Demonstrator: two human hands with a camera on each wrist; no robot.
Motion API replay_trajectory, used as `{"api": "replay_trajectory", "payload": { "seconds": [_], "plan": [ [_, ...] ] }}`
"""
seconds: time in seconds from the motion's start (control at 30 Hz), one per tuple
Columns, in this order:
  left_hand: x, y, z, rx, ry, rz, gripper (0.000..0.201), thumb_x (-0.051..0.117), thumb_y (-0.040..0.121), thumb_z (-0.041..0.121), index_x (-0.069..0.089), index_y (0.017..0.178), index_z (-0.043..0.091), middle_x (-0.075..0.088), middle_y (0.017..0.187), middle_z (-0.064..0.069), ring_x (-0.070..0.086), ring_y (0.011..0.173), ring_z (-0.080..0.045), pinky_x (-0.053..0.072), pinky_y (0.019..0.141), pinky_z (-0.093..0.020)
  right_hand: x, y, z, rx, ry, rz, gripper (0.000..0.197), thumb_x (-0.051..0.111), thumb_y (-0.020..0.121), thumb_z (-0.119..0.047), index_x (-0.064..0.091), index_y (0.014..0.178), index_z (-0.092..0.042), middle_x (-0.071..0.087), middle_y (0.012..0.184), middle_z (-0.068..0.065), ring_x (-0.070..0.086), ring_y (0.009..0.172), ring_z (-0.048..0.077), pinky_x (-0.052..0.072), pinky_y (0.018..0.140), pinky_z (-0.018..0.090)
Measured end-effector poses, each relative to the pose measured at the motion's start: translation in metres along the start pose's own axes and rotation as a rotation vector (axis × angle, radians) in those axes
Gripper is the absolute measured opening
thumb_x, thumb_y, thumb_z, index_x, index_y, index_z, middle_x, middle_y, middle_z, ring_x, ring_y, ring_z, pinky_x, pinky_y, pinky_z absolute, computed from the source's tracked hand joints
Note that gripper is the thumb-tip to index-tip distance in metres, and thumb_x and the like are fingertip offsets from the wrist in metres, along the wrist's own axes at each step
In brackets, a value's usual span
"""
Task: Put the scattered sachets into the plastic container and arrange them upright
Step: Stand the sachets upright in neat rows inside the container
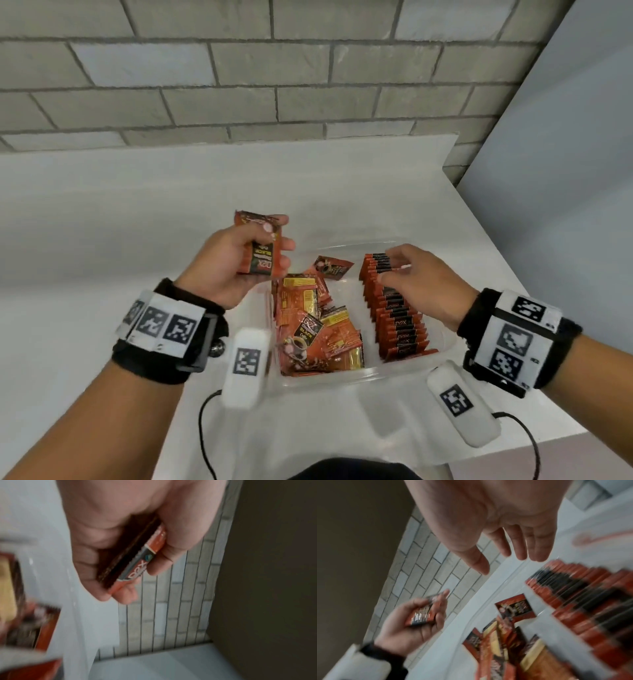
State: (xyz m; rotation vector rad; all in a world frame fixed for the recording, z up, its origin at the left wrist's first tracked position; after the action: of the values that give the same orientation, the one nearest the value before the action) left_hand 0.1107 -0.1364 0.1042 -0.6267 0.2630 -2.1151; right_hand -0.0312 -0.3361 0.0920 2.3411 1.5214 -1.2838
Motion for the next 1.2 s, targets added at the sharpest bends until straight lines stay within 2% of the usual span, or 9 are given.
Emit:
{"api": "replay_trajectory", "payload": {
  "seconds": [0.23,0.37,0.57,0.7,0.77,0.83,0.97,1.1,1.2],
  "plan": [
    [-0.066,0.003,-0.036,-0.053,0.084,0.173,0.027,0.050,0.093,0.009,0.060,0.113,0.024,0.060,0.080,-0.012,0.054,0.051,-0.023,0.045,0.054,-0.031,0.037,0.040,-0.037,0.058,-0.183,-0.112,0.047,0.058,0.089,-0.024,0.050,0.129,0.001,0.056,0.125,0.015,0.056,0.111,0.029,0.047,0.096,0.039],
    [-0.067,0.006,-0.066,-0.127,0.125,0.160,0.013,0.056,0.091,0.011,0.063,0.098,0.020,0.059,0.086,-0.009,0.055,0.061,-0.022,0.044,0.058,-0.031,0.052,0.052,-0.047,0.031,-0.418,-0.139,0.024,0.054,0.090,-0.024,0.061,0.099,-0.002,0.061,0.091,0.011,0.057,0.081,0.023,0.041,0.057,0.027],
    [-0.073,0.010,-0.072,-0.152,0.059,0.109,0.009,0.060,0.089,0.013,0.063,0.095,0.019,0.059,0.086,-0.007,0.058,0.065,-0.021,0.048,0.060,-0.032,0.063,0.058,-0.053,0.032,-0.580,-0.141,0.035,0.058,0.093,-0.022,0.056,0.122,-0.003,0.059,0.121,0.011,0.057,0.109,0.026,0.046,0.090,0.031],
    [-0.075,0.012,-0.070,-0.155,0.046,0.088,0.010,0.061,0.089,0.013,0.063,0.097,0.018,0.059,0.082,-0.006,0.058,0.061,-0.019,0.050,0.054,-0.030,0.072,0.059,-0.055,0.003,-0.659,-0.193,0.028,0.057,0.093,-0.025,0.066,0.109,-0.004,0.065,0.114,0.010,0.061,0.104,0.024,0.050,0.087,0.032],
    [-0.076,0.013,-0.070,-0.151,0.039,0.080,0.010,0.060,0.089,0.013,0.064,0.097,0.018,0.060,0.079,-0.004,0.059,0.059,-0.018,0.051,0.054,-0.030,0.070,0.060,-0.056,-0.006,-0.669,-0.170,0.026,0.050,0.097,-0.024,0.064,0.105,-0.004,0.065,0.107,0.008,0.061,0.097,0.023,0.050,0.076,0.030],
    [-0.077,0.014,-0.071,-0.152,0.025,0.068,0.011,0.059,0.090,0.013,0.063,0.099,0.017,0.061,0.078,-0.003,0.060,0.058,-0.018,0.052,0.055,-0.030,0.061,0.058,-0.058,-0.040,-0.653,-0.071,0.020,0.043,0.098,-0.023,0.057,0.100,-0.008,0.061,0.096,0.006,0.058,0.084,0.022,0.042,0.060,0.026],
    [-0.079,0.013,-0.072,-0.148,0.007,0.046,0.012,0.058,0.091,0.014,0.063,0.102,0.017,0.062,0.080,-0.003,0.061,0.059,-0.016,0.052,0.056,-0.030,0.046,0.042,-0.067,-0.202,-0.501,0.107,0.022,0.037,0.101,-0.021,0.050,0.109,-0.006,0.060,0.086,0.010,0.052,0.064,0.020,0.038,0.054,0.027],
    [-0.078,0.013,-0.071,-0.149,0.009,0.037,0.011,0.057,0.092,0.014,0.063,0.100,0.017,0.061,0.082,-0.003,0.061,0.061,-0.016,0.052,0.057,-0.030,0.069,0.030,-0.073,-0.242,-0.488,-0.115,0.018,0.036,0.102,-0.021,0.049,0.109,-0.012,0.051,0.072,-0.007,0.044,0.053,0.004,0.030,0.041,0.011],
    [-0.077,0.012,-0.071,-0.147,0.007,0.036,0.010,0.057,0.092,0.014,0.063,0.099,0.018,0.061,0.082,-0.003,0.060,0.061,-0.017,0.052,0.058,-0.031,0.089,0.033,-0.071,-0.220,-0.600,-0.234,0.022,0.041,0.100,-0.022,0.050,0.118,-0.013,0.056,0.094,-0.001,0.050,0.070,0.008,0.037,0.057,0.015]
  ]
}}
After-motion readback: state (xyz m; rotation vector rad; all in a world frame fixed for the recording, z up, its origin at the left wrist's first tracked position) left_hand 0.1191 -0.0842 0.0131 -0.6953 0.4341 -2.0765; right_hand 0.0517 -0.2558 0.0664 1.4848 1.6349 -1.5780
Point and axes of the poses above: each hand's wrist, its own y-axis towards the middle knuckle, its own x-axis out of the palm, z = x × y, the point moved 3 cm from there along y, towards the middle knuckle
